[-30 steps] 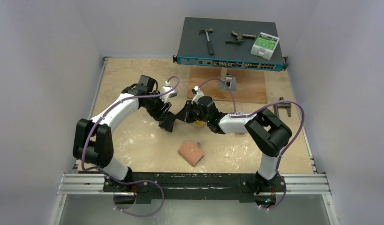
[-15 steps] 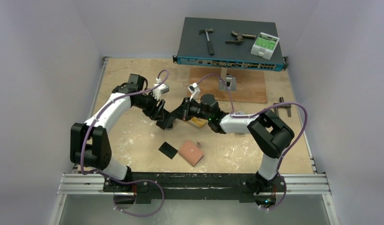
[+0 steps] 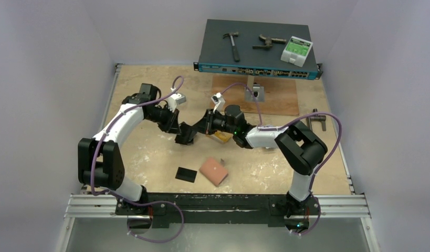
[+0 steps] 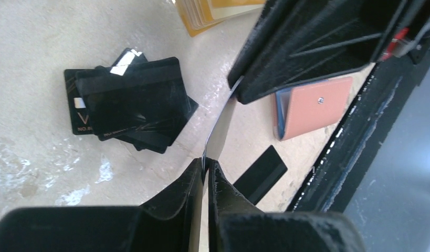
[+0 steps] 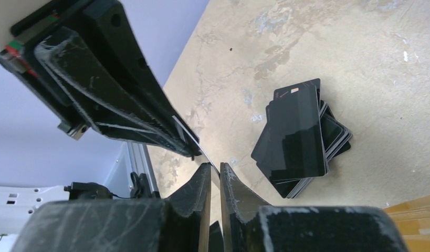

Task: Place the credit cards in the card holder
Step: Pick up the credit card from the center of the board.

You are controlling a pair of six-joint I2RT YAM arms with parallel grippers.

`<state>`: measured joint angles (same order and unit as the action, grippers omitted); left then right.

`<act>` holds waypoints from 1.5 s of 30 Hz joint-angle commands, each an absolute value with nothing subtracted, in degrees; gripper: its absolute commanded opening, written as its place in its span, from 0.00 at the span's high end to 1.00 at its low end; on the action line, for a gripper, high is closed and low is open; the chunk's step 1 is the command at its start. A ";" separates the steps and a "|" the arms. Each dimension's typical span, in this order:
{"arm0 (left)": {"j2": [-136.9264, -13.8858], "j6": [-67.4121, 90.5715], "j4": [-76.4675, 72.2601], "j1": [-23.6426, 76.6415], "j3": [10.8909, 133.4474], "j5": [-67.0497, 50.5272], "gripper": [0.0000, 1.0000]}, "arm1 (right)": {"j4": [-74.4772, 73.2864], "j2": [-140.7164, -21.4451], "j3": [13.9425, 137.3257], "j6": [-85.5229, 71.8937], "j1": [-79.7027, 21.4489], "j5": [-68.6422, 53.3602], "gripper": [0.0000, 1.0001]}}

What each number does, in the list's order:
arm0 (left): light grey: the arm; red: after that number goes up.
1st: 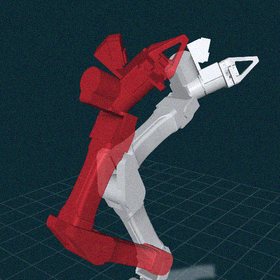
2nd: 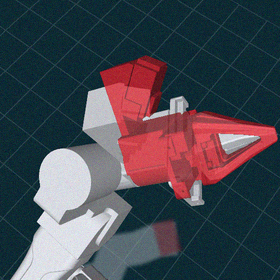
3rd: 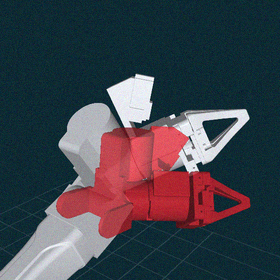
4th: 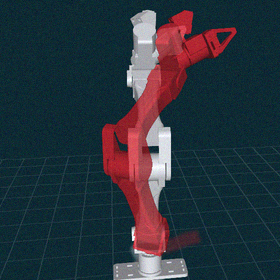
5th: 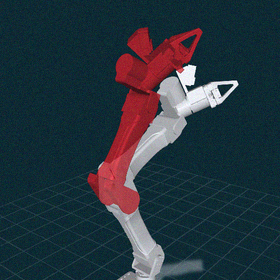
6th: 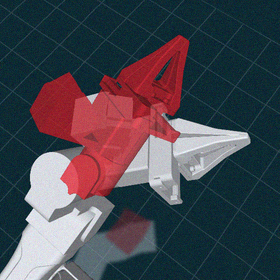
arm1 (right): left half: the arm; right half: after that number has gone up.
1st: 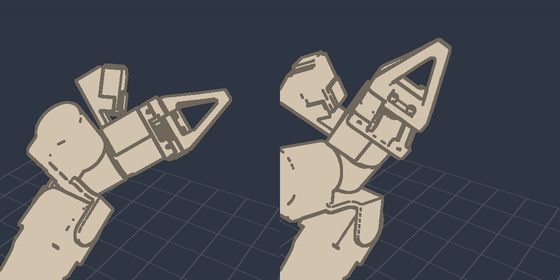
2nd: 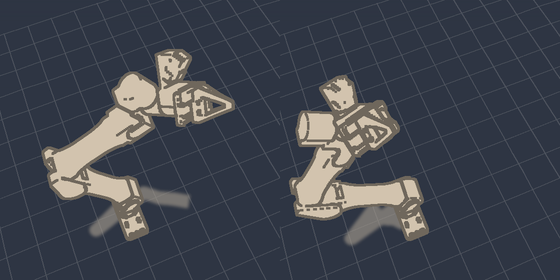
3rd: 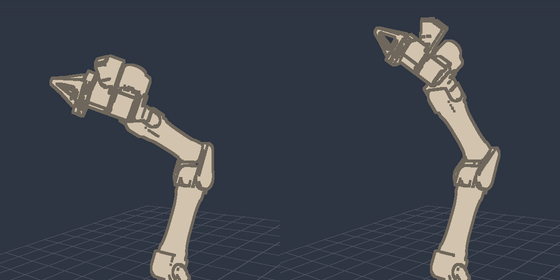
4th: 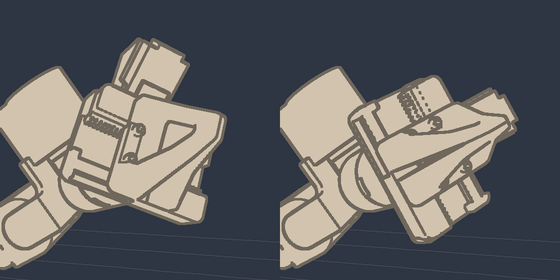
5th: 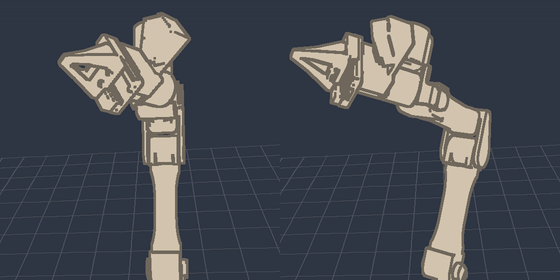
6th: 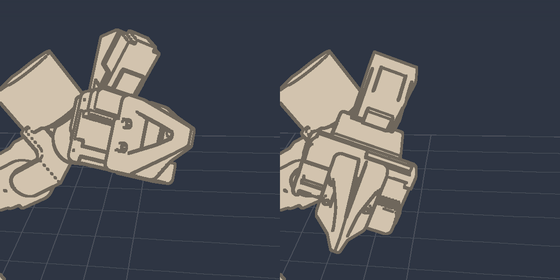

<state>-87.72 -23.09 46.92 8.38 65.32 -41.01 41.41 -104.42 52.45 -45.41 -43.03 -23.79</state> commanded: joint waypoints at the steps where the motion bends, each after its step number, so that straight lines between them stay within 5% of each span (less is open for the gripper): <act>1: -86.92 -22.50 46.60 7.71 66.74 -47.01 0.97 | 45.37 -105.32 55.24 -46.58 -43.54 -28.02 0.90; 17: -87.65 -27.03 45.97 7.23 68.32 -38.38 1.00 | 35.54 -106.45 57.36 -40.53 -43.08 -25.01 0.79; 26: -87.80 -27.76 52.62 6.30 69.82 -52.20 1.00 | 35.79 -100.37 55.63 -38.38 -42.19 -27.50 0.59; 34: -85.54 -22.65 55.65 5.37 72.27 -69.14 1.00 | 50.53 -97.64 49.49 -44.90 -39.30 -39.50 0.59; 45: -82.51 -13.81 48.29 4.74 70.71 -72.40 1.00 | 59.94 -95.30 46.51 -49.86 -39.32 -47.52 0.66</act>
